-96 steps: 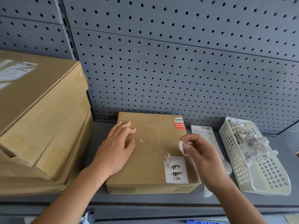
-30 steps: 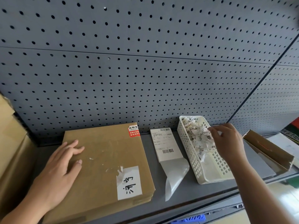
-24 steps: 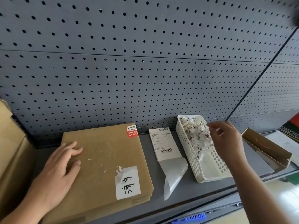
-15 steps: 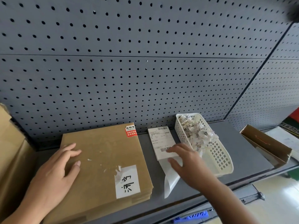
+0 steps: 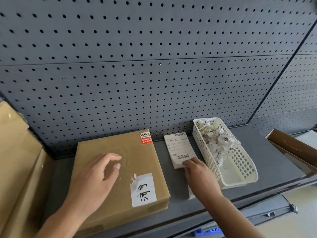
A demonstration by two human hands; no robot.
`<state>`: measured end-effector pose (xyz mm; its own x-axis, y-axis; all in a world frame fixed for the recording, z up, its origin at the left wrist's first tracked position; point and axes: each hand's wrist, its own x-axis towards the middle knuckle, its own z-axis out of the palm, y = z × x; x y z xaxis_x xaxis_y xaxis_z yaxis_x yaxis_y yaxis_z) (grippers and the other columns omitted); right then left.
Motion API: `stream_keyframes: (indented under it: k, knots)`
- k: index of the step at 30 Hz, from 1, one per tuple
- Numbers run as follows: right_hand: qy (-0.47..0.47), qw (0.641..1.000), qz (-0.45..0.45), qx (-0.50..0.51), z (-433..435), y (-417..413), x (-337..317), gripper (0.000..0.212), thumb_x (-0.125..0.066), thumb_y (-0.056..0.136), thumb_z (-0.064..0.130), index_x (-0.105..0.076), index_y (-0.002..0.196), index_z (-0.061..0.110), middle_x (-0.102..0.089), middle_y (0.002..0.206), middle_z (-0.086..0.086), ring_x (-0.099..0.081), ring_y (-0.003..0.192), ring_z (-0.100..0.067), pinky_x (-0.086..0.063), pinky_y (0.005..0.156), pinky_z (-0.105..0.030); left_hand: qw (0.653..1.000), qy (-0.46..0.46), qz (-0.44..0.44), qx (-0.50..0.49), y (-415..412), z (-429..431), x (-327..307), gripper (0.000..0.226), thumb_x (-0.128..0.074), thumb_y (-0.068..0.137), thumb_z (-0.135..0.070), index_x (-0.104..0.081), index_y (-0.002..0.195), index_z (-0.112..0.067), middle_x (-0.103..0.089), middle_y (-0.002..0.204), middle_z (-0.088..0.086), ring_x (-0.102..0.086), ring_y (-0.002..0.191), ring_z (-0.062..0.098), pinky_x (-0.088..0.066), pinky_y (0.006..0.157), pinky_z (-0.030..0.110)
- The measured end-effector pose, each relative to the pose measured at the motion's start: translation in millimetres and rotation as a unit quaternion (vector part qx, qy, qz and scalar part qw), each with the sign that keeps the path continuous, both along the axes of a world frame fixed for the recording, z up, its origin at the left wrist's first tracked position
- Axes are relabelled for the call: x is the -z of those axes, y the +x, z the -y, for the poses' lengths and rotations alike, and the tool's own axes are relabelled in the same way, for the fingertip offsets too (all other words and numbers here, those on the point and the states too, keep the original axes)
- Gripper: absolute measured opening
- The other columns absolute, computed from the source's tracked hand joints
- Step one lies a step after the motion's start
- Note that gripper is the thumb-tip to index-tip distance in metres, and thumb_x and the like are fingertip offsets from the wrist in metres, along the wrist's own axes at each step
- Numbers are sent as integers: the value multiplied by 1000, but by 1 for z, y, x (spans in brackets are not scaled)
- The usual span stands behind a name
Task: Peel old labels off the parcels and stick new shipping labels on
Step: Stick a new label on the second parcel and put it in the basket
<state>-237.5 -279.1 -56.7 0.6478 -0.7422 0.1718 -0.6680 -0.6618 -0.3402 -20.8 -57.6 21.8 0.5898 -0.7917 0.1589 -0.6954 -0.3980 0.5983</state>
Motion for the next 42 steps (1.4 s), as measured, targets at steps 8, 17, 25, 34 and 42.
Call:
stream_keyframes:
  k: [8, 17, 25, 34, 42]
  knots:
    - [11, 982, 187, 6, -19, -12, -51, 15, -63, 95, 18, -73, 104, 24, -66, 101, 18, -64, 88, -8, -55, 69, -31, 973, -4, -211, 98, -48, 62, -11, 33, -48, 95, -58, -71, 105, -35, -69, 89, -32, -64, 88, -12, -50, 84, 22]
    - [11, 974, 224, -40, -46, -26, -75, 22, -52, 96, 38, -71, 105, 29, -60, 101, 22, -61, 94, -7, -51, 78, -31, 870, -13, -477, 125, -84, 112, -22, 54, -57, 97, -51, -72, 100, 1, -76, 94, 17, -70, 80, 19, -59, 79, 32]
    - [41, 979, 195, -51, -50, -38, -87, 29, -47, 92, 49, -71, 106, 38, -59, 103, 26, -61, 96, 0, -50, 74, -20, 872, -43, -474, 116, -99, 116, -17, 25, -56, 103, -23, -77, 101, -10, -79, 97, 2, -75, 88, 16, -58, 77, 27]
    - [14, 983, 177, -54, -32, -41, -93, 12, -64, 94, 31, -69, 102, 37, -56, 92, 24, -59, 76, -1, -43, 62, -8, 857, -106, -490, 121, -106, 114, -8, 23, -66, 96, -26, -74, 102, -6, -78, 96, 9, -75, 91, 27, -61, 86, 40]
    - [-52, 983, 156, -85, -20, -41, -103, 12, -61, 91, 43, -70, 94, 34, -56, 95, 22, -55, 91, -5, -48, 72, -22, 885, -99, -423, 166, -102, 108, -7, 20, -59, 101, -24, -77, 103, -15, -77, 100, 5, -72, 99, 28, -54, 95, 53]
